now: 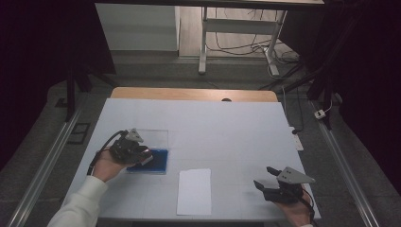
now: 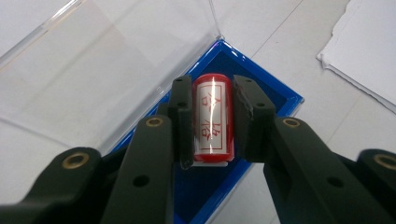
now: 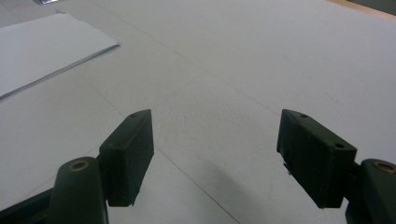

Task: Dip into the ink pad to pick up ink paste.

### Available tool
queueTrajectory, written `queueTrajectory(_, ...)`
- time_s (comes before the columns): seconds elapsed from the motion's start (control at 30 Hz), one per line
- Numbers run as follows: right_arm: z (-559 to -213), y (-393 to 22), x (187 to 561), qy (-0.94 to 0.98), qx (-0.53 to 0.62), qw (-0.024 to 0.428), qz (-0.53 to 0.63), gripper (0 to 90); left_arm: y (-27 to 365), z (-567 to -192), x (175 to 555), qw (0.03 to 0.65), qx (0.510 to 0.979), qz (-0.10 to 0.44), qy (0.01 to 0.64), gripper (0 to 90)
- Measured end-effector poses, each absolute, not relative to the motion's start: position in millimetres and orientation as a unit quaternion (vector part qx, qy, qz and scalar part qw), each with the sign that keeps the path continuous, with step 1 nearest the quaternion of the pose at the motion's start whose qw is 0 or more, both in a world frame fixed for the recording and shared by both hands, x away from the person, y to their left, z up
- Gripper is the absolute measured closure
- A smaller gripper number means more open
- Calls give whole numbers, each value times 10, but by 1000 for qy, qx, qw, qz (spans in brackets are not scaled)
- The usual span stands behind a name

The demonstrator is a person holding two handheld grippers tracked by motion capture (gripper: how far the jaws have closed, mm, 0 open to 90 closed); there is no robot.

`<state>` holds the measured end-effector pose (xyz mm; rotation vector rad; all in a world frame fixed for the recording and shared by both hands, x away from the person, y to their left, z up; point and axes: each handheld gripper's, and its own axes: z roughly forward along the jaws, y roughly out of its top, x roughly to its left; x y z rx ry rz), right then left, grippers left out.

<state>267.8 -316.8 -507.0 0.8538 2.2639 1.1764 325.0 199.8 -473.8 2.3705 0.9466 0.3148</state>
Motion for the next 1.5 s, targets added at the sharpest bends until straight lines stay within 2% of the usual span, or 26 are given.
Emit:
queueTrajectory(0.6,-5079,-3168,2681,820,309,221,428,269,2020,-4818,3302,278,884,102,362,709)
queueTrajectory(0.97,-5075,-3170,2673,821,310,221,425,270,1950,-4812,3320,251,889,100,369,710)
queueTrajectory(1.5,-5084,-3158,2683,824,311,221,420,270,1946,-4896,3250,266,884,122,365,713)
